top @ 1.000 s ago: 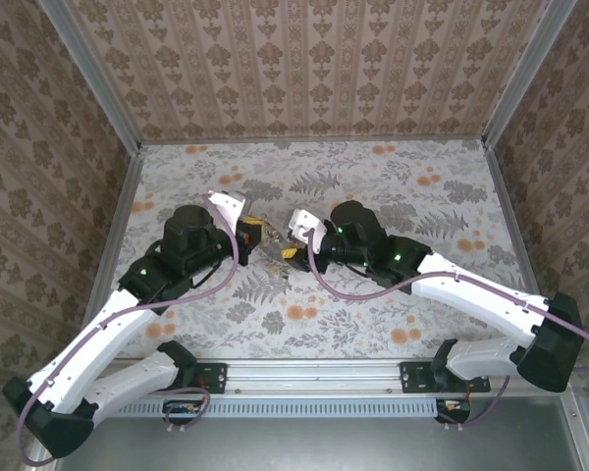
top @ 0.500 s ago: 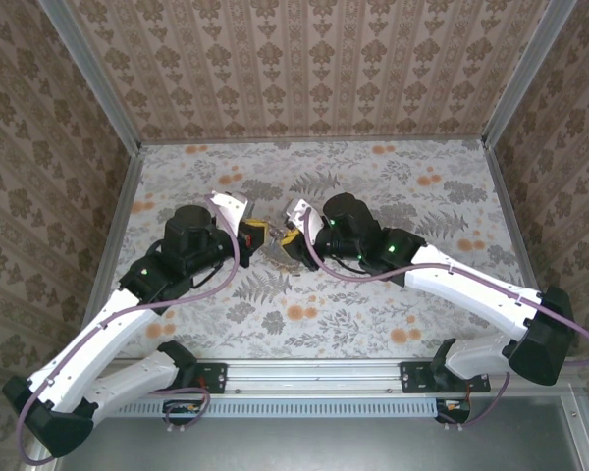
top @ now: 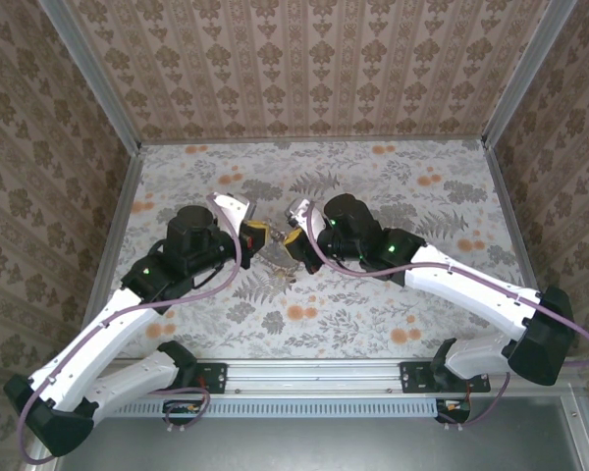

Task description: Put the keys on the keyring

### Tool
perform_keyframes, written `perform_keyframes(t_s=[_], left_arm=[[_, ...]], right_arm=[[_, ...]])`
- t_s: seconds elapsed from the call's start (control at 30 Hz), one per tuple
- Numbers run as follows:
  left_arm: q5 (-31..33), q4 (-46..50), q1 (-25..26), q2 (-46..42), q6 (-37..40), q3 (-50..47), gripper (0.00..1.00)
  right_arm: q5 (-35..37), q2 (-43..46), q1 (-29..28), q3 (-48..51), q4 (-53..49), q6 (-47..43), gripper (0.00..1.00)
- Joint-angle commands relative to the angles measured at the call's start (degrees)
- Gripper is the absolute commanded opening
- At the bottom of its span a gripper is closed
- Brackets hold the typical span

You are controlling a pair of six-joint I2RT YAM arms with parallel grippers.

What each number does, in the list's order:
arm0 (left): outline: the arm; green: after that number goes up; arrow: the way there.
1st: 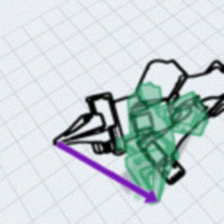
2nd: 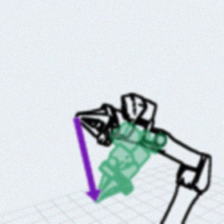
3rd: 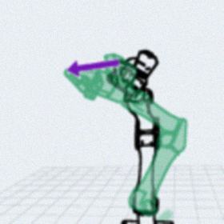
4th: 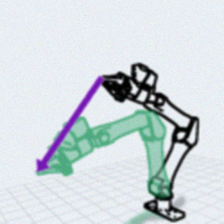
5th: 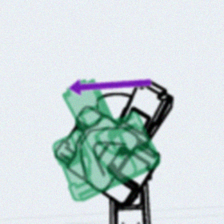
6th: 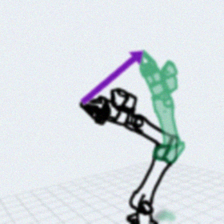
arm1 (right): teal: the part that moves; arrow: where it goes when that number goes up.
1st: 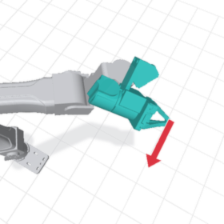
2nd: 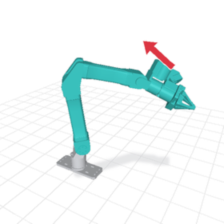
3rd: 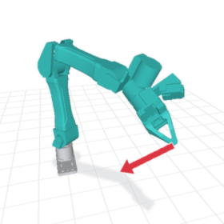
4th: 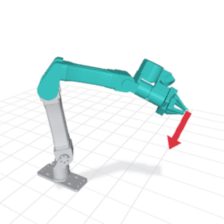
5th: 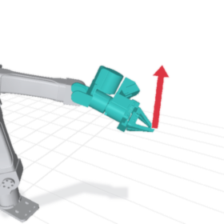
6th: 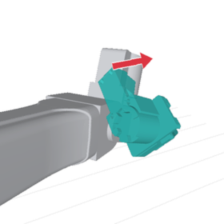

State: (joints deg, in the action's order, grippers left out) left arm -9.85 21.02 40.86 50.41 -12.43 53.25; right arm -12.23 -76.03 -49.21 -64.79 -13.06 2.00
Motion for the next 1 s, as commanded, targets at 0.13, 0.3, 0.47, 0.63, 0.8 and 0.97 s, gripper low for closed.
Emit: perform_keyframes(t_s=[0.13,0.3,0.47,0.63,0.8,0.97], left_arm=[[0.3,-0.7,0.0,-0.3,3.5,0.5,0.50],[-1.6,4.2,-1.8,-0.7,4.4,1.8,0.63],[-14.0,8.1,-4.0,-4.1,6.0,-1.5,0.62],[-22.0,2.1,-4.6,-7.9,-0.2,-10.1,0.66],[-23.3,-6.9,-3.6,-8.6,3.4,-16.7,0.73],[-11.7,-9.5,0.6,-8.1,13.3,-18.5,0.75]], right_arm=[[-3.6,1.9,-0.2,6.0,8.1,8.6,0.00],[-2.6,3.5,-0.2,9.6,11.0,11.5,0.00],[-2.2,5.1,0.1,12.2,13.2,13.9,0.00],[-3.0,5.9,1.3,14.3,15.8,16.9,0.00],[-4.2,5.1,1.7,13.5,15.1,18.9,0.00],[-4.9,4.5,1.8,12.6,14.4,21.3,0.00]])
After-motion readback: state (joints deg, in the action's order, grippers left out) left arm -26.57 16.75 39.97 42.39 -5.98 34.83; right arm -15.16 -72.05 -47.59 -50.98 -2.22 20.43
